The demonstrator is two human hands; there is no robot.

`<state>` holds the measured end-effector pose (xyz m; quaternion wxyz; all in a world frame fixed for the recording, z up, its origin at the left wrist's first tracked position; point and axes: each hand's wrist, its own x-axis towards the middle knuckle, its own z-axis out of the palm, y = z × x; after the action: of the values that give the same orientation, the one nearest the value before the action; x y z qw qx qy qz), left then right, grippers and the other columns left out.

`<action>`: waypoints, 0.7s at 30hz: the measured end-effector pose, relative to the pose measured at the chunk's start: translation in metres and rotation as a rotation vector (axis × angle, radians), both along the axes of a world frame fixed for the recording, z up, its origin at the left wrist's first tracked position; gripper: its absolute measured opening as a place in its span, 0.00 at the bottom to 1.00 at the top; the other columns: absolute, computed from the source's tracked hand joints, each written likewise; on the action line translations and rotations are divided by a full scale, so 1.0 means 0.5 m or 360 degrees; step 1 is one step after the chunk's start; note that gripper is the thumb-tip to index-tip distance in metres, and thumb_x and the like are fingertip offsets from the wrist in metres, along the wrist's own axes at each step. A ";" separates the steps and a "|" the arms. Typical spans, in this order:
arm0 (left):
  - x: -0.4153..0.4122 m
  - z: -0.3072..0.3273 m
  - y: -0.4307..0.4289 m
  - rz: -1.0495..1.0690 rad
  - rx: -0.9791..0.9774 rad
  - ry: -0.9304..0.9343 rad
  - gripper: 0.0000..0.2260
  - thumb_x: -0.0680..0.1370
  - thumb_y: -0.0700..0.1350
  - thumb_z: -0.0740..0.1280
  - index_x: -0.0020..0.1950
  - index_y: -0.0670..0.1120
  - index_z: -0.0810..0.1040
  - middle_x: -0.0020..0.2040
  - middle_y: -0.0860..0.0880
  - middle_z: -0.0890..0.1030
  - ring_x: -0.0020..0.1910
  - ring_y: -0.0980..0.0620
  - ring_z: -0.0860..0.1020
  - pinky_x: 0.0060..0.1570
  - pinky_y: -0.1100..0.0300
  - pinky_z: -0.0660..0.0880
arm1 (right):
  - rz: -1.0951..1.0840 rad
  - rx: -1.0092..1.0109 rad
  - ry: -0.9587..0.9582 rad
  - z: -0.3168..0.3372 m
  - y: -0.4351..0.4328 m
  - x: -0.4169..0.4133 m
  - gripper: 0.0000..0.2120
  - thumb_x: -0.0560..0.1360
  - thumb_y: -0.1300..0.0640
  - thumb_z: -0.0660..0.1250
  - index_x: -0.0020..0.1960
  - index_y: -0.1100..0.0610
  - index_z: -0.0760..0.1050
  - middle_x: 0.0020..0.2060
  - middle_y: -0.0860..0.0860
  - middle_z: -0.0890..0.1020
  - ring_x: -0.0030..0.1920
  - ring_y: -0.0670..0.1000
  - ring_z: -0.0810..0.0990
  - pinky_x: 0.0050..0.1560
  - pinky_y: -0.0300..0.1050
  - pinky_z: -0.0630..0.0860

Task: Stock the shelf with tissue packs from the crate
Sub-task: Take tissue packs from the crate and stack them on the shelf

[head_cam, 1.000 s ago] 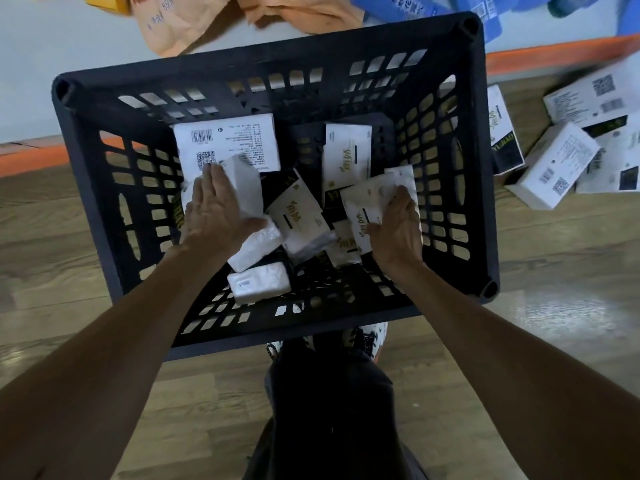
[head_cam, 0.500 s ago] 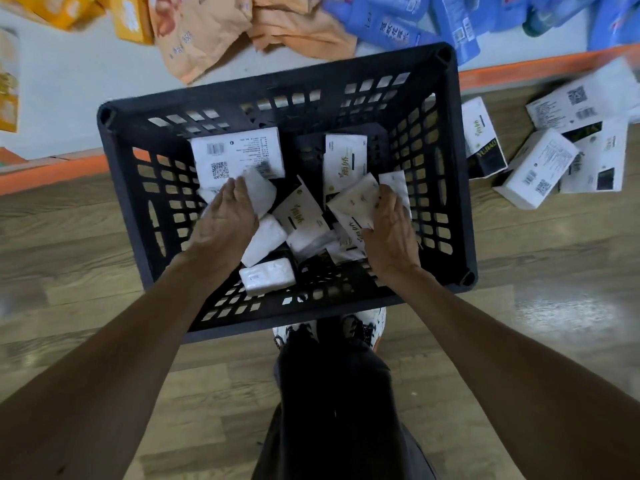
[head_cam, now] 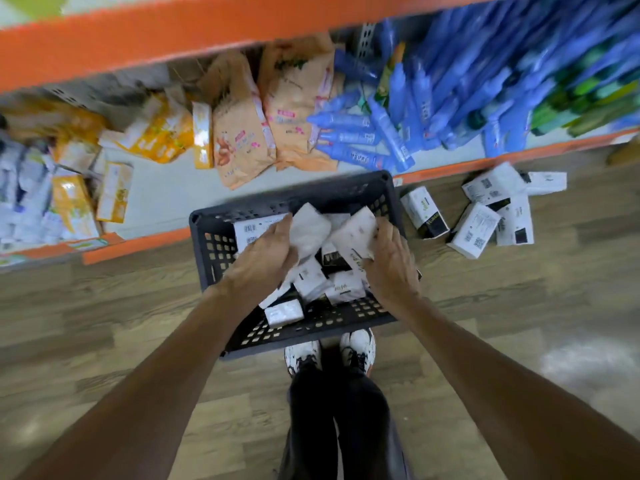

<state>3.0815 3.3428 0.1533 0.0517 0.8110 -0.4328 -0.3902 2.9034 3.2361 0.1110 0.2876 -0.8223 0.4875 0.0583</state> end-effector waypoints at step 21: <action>-0.023 0.780 -0.095 -0.0281 -0.0528 -0.0131 0.27 0.83 0.46 0.55 0.79 0.46 0.46 0.78 0.47 0.56 0.76 0.53 0.58 0.72 0.62 0.59 | 0.0160 -0.0485 0.0294 0.832 -0.183 -0.089 0.35 0.75 0.60 0.65 0.77 0.59 0.52 0.70 0.56 0.67 0.71 0.56 0.66 0.69 0.50 0.64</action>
<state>3.0698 3.2955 0.5435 0.1326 0.7656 -0.5623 -0.2831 2.8590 3.1445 0.5270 0.1103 -0.8709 0.4732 0.0733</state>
